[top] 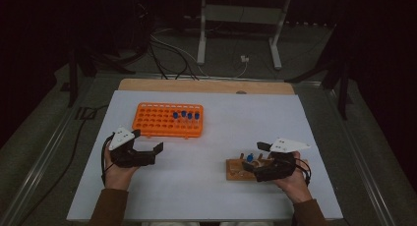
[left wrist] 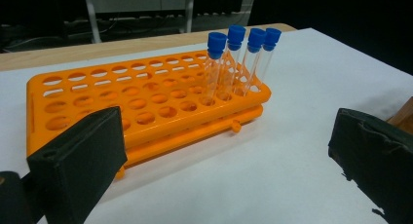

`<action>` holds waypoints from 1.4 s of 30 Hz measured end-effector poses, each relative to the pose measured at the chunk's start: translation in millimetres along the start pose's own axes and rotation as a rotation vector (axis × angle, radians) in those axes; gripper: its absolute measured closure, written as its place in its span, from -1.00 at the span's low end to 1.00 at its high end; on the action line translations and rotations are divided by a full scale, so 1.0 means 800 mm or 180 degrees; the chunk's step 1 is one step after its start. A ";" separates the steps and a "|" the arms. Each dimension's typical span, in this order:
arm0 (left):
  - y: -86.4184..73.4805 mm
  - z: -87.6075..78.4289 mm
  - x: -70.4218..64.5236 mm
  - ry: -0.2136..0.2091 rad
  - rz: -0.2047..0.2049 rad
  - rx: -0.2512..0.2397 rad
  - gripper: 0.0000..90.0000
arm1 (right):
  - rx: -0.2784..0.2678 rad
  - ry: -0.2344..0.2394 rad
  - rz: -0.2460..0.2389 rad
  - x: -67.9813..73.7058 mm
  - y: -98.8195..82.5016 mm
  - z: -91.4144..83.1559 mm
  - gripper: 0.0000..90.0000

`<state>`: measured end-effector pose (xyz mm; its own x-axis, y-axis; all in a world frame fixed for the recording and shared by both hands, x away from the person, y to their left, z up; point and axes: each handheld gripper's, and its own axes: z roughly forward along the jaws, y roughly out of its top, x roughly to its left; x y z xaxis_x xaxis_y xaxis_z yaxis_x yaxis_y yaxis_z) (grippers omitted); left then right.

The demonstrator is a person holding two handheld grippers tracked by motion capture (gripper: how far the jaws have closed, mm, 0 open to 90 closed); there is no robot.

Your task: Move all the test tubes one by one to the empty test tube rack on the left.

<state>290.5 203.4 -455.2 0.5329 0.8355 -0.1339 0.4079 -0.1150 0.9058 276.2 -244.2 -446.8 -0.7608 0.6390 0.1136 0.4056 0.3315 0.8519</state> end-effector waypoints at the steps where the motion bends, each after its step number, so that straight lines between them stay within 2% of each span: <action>1: 0.000 -0.001 0.000 -0.0003 -0.0011 -0.0009 -0.98 | 0.0000 -0.0004 -0.0005 0.001 -0.001 0.000 -0.70; 3: 0.000 -0.002 -0.001 -0.0007 -0.0018 -0.0020 -0.98 | -0.0005 0.0027 -0.0017 0.002 -0.004 -0.002 -0.57; 5: 0.001 -0.002 -0.002 -0.0010 -0.0016 -0.0017 -0.97 | 0.0015 0.0060 -0.0047 0.002 -0.008 -0.002 -0.25; 11: 0.000 0.000 -0.005 -0.0030 -0.0007 -0.0004 -0.97 | 0.0099 0.0144 -0.0186 0.005 -0.013 0.001 0.31; 17: 0.001 0.001 -0.007 -0.0043 -0.0001 0.0015 -0.97 | 0.0119 0.0193 -0.0299 0.009 -0.014 0.003 0.66; 22: 0.002 0.002 -0.009 -0.0069 0.0005 0.0030 -0.97 | 0.0129 0.0165 -0.0378 0.013 -0.012 0.007 0.70; 29: 0.003 0.004 -0.012 -0.0136 -0.0005 0.0056 -0.97 | 0.0151 0.0161 -0.0398 0.015 -0.009 0.009 0.71; 36: 0.006 0.007 -0.015 -0.0209 0.0006 0.0063 -0.96 | 0.0093 0.0129 -0.0379 0.014 0.000 0.003 0.70; 39: 0.008 0.010 -0.019 -0.0251 0.0049 0.0038 -0.96 | 0.0049 0.0141 -0.0346 0.013 0.005 -0.001 0.70; 42: 0.010 0.013 -0.025 -0.0275 0.0119 0.0012 -0.96 | 0.0037 0.0131 -0.0380 0.013 0.011 -0.004 0.70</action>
<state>290.9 180.0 -449.7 0.6096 0.7812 -0.1343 0.3891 -0.1474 0.9093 269.7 -236.9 -436.6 -0.8241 0.5655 0.0329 0.3165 0.4116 0.8546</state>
